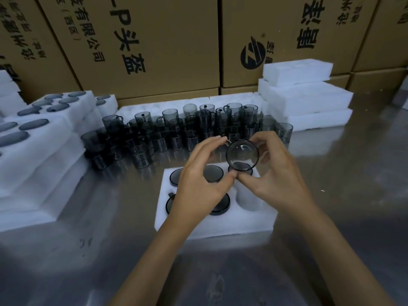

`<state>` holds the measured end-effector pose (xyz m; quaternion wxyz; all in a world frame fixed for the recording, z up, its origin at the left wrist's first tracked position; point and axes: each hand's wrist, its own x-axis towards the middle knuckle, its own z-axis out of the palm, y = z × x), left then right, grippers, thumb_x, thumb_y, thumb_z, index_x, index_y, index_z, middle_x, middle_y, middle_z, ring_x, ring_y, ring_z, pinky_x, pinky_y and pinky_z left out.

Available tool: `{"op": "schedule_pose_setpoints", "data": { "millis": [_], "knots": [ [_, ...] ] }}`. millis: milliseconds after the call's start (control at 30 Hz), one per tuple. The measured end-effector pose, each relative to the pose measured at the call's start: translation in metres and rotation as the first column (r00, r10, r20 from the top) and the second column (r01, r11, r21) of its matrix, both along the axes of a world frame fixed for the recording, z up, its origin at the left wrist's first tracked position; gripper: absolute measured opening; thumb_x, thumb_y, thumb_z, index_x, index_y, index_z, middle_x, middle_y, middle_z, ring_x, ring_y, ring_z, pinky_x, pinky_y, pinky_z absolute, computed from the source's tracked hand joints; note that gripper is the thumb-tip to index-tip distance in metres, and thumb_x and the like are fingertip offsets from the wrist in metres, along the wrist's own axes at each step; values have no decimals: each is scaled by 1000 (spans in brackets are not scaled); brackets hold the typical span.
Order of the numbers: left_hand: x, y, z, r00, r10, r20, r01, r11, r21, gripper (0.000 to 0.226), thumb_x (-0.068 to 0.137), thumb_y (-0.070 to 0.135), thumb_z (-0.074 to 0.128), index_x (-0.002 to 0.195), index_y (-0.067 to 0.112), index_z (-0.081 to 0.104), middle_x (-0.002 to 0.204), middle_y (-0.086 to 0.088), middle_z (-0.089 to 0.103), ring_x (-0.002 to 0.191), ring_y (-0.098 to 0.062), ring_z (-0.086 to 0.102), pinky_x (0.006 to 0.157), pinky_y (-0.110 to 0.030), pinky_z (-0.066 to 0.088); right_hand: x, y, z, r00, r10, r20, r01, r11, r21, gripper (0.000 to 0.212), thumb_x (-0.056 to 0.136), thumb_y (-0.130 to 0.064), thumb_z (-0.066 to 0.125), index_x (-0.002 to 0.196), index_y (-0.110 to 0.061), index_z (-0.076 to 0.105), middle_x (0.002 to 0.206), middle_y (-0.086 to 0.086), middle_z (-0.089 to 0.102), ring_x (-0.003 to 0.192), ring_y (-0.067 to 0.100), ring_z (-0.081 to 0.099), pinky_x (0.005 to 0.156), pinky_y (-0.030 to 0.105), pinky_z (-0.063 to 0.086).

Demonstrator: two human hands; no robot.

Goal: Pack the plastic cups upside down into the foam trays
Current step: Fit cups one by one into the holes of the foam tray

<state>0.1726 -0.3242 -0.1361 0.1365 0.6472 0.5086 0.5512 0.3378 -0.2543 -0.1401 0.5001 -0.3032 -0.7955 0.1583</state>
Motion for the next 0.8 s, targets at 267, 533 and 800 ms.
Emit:
{"op": "schedule_pose_setpoints", "data": {
  "millis": [267,533,800],
  "knots": [
    [-1,0,-5,991,-132,-37,119,961,-248,40,87,45,71,126,42,61,127,21,59,124,0,54,107,-33,47,25,5,8,957,265,117,-219,926,-308,49,67,-43,83,110,-31,64,89,-19,67,78,0,61,69,10,44],
    [-11,-2,-2,978,-164,-131,115,940,-322,36,83,62,63,117,50,66,112,16,65,118,-6,53,101,-29,43,31,7,3,887,424,184,-279,808,-518,53,65,-46,92,104,-31,60,94,-8,63,86,15,59,72,23,44],
    [-14,-1,-5,962,-196,-192,107,911,-398,38,77,61,69,112,46,69,108,17,65,118,-4,52,103,-29,42,50,13,9,887,407,218,-188,749,-635,49,67,-67,78,112,-51,67,113,-30,62,109,-8,55,90,19,41]
  ]
}}
